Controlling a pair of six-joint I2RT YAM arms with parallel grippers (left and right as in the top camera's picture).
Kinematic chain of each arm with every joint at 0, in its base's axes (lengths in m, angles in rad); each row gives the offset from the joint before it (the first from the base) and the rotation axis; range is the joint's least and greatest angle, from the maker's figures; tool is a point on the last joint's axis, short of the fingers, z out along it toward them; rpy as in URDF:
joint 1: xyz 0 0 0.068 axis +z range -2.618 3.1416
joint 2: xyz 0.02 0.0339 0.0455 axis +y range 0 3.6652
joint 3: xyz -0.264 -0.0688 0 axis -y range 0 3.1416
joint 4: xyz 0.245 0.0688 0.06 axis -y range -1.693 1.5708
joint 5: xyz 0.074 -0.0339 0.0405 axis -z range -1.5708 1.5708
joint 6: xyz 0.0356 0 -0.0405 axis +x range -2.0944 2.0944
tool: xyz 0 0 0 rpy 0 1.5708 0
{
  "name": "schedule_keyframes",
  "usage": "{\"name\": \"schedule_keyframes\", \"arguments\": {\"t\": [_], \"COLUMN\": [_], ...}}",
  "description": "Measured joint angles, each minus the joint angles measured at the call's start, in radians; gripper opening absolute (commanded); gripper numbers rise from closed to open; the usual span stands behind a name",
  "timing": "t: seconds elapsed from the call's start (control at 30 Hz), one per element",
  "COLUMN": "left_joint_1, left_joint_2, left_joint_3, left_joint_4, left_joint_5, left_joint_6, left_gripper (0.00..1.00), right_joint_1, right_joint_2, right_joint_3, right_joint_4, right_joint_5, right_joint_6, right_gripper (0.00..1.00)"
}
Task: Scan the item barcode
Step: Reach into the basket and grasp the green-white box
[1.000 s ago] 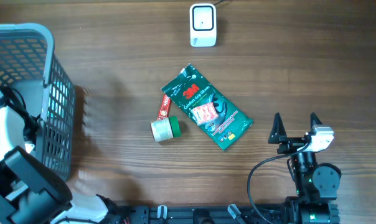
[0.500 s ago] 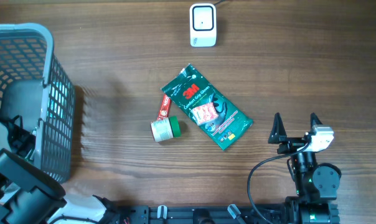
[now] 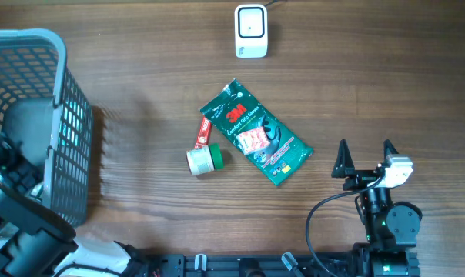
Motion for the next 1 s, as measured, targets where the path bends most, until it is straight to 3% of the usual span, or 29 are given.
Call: {"name": "schedule_keyframes", "arguments": {"t": [0.17, 0.23, 0.43, 0.53, 0.63, 0.77, 0.87, 1.0], "left_joint_1": [-0.003, -0.015, -0.077, -0.086, -0.087, -0.087, -0.084, -0.082], "left_joint_2": [0.001, 0.005, 0.063, 0.098, 0.114, 0.114, 0.114, 0.129], "left_joint_3": [0.029, 0.023, -0.020, -0.068, -0.100, -0.112, -0.107, -0.016], "left_joint_4": [-0.074, -0.082, -0.102, -0.080, -0.031, -0.020, -0.027, -0.071], "left_joint_5": [-0.013, -0.039, -0.095, -0.117, -0.151, -0.180, -0.133, 0.030], "left_joint_6": [0.027, 0.035, 0.044, 0.045, 0.048, 0.050, 0.072, 0.171], "left_gripper": [0.95, 0.87, 0.91, 0.88, 0.46, 0.18, 0.07, 0.04], "right_joint_1": [0.000, 0.000, 0.000, 0.000, 0.000, 0.000, 0.000, 0.000], "right_joint_2": [0.000, 0.000, 0.000, 0.000, 0.000, 0.000, 0.000, 0.000], "right_joint_3": [0.000, 0.000, 0.000, 0.000, 0.000, 0.000, 0.000, 0.000], "right_joint_4": [0.000, 0.000, 0.000, 0.000, 0.000, 0.000, 0.000, 0.000], "right_joint_5": [0.000, 0.000, 0.000, 0.000, 0.000, 0.000, 0.000, 0.000], "right_joint_6": [0.000, 0.000, 0.000, 0.000, 0.000, 0.000, 0.000, 0.000], "right_gripper": [1.00, 1.00, 1.00, 1.00, 1.00, 1.00, 1.00, 1.00]}}
